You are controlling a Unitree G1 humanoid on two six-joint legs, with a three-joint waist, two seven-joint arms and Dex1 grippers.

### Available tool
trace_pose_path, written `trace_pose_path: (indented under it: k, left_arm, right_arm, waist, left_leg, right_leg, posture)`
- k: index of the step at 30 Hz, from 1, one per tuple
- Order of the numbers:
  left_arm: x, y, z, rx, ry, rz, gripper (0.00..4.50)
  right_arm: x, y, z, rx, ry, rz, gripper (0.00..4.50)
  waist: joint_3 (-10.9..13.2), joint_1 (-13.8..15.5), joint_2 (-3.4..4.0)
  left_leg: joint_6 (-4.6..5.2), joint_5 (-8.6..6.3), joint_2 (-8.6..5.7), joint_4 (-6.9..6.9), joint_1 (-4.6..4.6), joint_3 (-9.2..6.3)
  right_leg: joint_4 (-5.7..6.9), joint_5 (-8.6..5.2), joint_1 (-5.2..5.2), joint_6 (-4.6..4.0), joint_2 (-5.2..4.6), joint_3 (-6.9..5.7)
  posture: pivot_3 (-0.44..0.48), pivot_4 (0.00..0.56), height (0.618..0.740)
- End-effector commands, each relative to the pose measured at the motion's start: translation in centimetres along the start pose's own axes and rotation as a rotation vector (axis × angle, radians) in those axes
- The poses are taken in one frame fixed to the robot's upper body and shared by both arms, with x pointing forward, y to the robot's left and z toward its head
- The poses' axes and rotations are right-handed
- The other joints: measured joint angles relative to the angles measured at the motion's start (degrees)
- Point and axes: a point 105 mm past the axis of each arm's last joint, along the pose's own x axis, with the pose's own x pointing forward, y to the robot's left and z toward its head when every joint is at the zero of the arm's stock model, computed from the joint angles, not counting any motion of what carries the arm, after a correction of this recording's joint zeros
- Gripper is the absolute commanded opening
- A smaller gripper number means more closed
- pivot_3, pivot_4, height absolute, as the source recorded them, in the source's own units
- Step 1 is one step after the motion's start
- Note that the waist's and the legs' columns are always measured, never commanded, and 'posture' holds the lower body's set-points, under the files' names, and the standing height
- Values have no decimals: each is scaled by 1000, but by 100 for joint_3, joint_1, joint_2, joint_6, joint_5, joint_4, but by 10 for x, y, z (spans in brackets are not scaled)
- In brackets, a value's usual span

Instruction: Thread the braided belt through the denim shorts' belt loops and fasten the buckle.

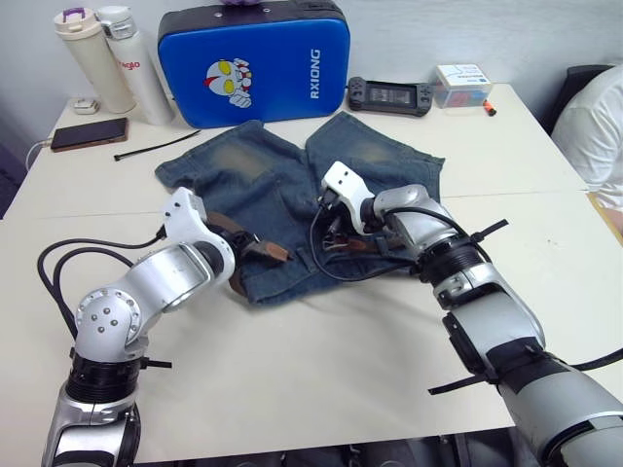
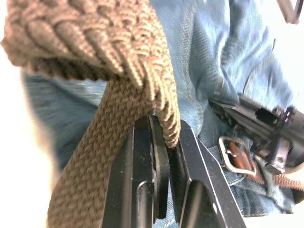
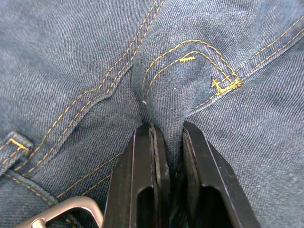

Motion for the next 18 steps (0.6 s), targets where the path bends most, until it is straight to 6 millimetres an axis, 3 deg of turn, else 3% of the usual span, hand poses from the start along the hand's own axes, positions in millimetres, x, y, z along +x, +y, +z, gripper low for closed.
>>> trace_pose_path:
  k: [1,10,13,18]
  left_arm:
    - [-4,-5,15,3,-68,-21,0]
    - [5,-9,13,-14,-83,-27,0]
    - [6,-14,11,-27,-86,-55,0]
    - [4,-25,11,-1,-91,-118,0]
  right_arm:
    - [-1,-15,20,-75,-47,-80,76]
    - [4,-13,25,-71,-78,-70,76]
    - [-1,-14,26,-39,-101,-53,1398]
    - [-26,-22,50,18,-198,-4,3633]
  waist:
    - [0,2,0]
    - [0,-14,1]
    - [0,-15,0]
    - [0,-19,1]
  left_leg:
    - [0,0,-3,1,-1,-5]
    - [1,0,-21,-1,-8,-23]
    - [1,0,-35,1,-26,-23]
    - [1,0,-46,0,-42,-27]
  right_leg:
    - [3,0,0,0,-1,3]
    - [33,0,-22,-1,6,58]
    - [50,0,-65,-1,5,93]
    - [59,0,-92,-1,14,132]
  posture:
    - [0,150,664]
    - [0,150,664]
    - [0,150,664]
    - [0,150,664]
